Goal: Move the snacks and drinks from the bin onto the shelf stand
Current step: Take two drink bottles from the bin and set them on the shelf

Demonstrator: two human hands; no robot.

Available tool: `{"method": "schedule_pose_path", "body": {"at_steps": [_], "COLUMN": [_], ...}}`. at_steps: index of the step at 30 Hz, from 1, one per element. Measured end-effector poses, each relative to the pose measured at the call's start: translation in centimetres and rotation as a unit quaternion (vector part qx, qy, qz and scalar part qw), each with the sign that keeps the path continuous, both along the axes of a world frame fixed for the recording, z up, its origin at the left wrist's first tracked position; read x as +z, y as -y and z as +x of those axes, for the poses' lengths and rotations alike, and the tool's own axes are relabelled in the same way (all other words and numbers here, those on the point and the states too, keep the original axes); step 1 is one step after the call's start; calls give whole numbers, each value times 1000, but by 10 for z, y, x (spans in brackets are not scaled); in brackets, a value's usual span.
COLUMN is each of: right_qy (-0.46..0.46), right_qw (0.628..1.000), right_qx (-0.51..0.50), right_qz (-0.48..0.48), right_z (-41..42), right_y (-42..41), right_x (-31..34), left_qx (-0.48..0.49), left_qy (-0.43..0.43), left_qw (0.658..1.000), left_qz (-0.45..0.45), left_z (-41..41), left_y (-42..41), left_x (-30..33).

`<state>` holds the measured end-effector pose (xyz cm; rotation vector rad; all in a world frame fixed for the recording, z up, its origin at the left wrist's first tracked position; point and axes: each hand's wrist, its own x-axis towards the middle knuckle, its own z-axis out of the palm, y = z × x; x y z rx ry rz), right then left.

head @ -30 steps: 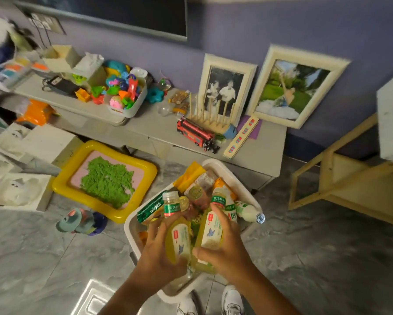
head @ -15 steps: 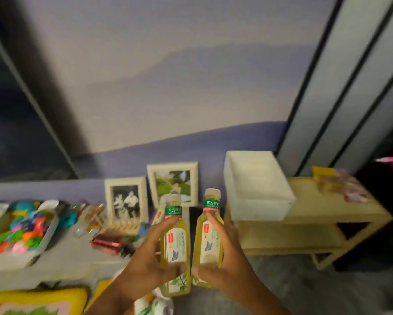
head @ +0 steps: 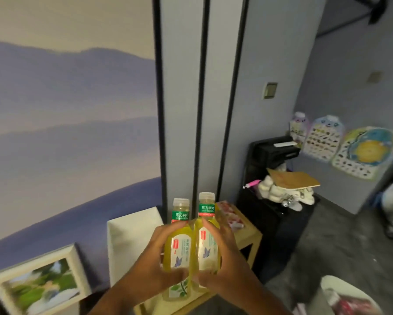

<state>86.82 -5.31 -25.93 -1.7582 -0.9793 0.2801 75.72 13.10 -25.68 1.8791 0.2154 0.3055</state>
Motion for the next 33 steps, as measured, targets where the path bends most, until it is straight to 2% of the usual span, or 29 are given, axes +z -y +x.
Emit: {"method": "schedule_pose_path", "body": {"at_steps": [6,11,15,19,23,27,33], "right_qy": [32,-9,-52,-49,-72,-100,-30], "right_qw": [998,995,993,985,989,985,986], "right_qx": [-36,-97,-86,-135,-52,-14,19], "right_qz": [-26,-26,-64,-98,-118,-142,-161], "right_z": [89,161,209,249,304,365,421], "right_y": [8,-15,-24,-25,-23,-17,-6], "right_x": [-41,-100,-149,-190,-212,-242,-263], "left_qx": [-62,-24,-10,-9,26,65,123], "left_qy": [-48,-77,-65,-66,-62,-72,-52], "left_qw": [997,995,997,998,996,994,988], "left_qz": [-17,-60,-35,-13,65,50,81], "left_z": [108,182,228,269,311,351,400], "left_y": [-6,-15,-30,-29,-21,-4,28], "left_x": [-47,-97,-139,-170,-201,-228,-257]}}
